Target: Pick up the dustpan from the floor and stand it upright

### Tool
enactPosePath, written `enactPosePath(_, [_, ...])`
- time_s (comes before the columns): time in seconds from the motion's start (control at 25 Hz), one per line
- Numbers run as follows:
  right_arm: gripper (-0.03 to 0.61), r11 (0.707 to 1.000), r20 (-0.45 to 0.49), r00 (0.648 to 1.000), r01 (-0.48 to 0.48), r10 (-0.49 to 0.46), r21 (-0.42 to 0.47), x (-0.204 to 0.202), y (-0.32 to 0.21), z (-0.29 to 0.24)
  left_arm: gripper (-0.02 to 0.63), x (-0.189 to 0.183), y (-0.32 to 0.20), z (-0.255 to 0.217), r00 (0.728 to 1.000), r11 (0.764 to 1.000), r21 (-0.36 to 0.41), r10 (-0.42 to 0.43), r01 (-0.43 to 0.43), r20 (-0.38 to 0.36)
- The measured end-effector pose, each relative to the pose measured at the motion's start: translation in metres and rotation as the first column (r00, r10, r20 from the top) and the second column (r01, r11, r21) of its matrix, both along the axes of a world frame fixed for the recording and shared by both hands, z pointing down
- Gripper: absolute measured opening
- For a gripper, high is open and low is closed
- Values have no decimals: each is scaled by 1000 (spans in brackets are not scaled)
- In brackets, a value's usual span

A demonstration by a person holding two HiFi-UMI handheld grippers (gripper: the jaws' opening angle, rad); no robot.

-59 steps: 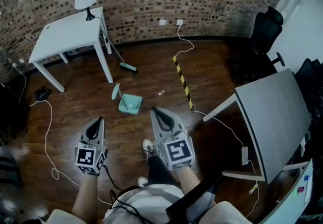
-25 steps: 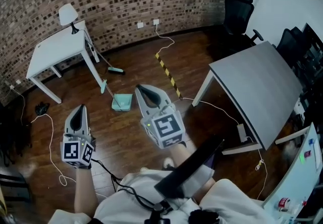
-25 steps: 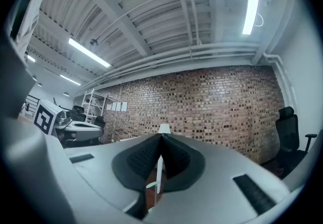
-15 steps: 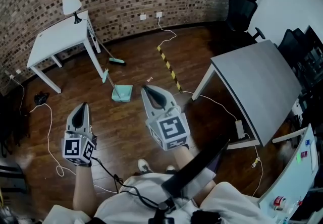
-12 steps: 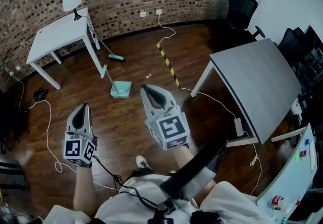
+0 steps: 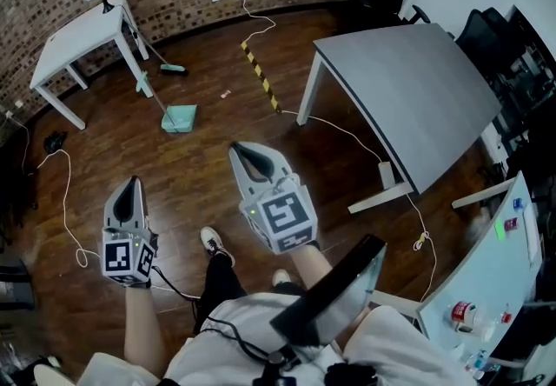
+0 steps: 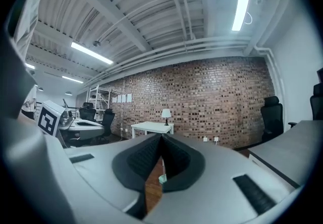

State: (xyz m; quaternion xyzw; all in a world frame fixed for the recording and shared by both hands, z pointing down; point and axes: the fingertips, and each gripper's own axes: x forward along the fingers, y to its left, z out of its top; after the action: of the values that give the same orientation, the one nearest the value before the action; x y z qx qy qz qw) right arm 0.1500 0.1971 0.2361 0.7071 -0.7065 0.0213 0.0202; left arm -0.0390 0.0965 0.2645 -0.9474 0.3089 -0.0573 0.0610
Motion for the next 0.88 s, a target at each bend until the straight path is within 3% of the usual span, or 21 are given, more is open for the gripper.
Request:
enactPosePath(0.16, [-20,999,22,1000,11,-10,-51,-5,83,13,3,1,89,15,1000,999,-45,21,-20,22])
enactPosePath(0.32, [-20,999,37,999,4,-2,-53,-10,133,8,3,-3,141,1,999,998,-33,46,-45,23])
enactPosePath(0.88, [-20,997,18,998,52,-53,52,-68,135,-36,3,-42,156,-43,998,998,25,56,-56,-18])
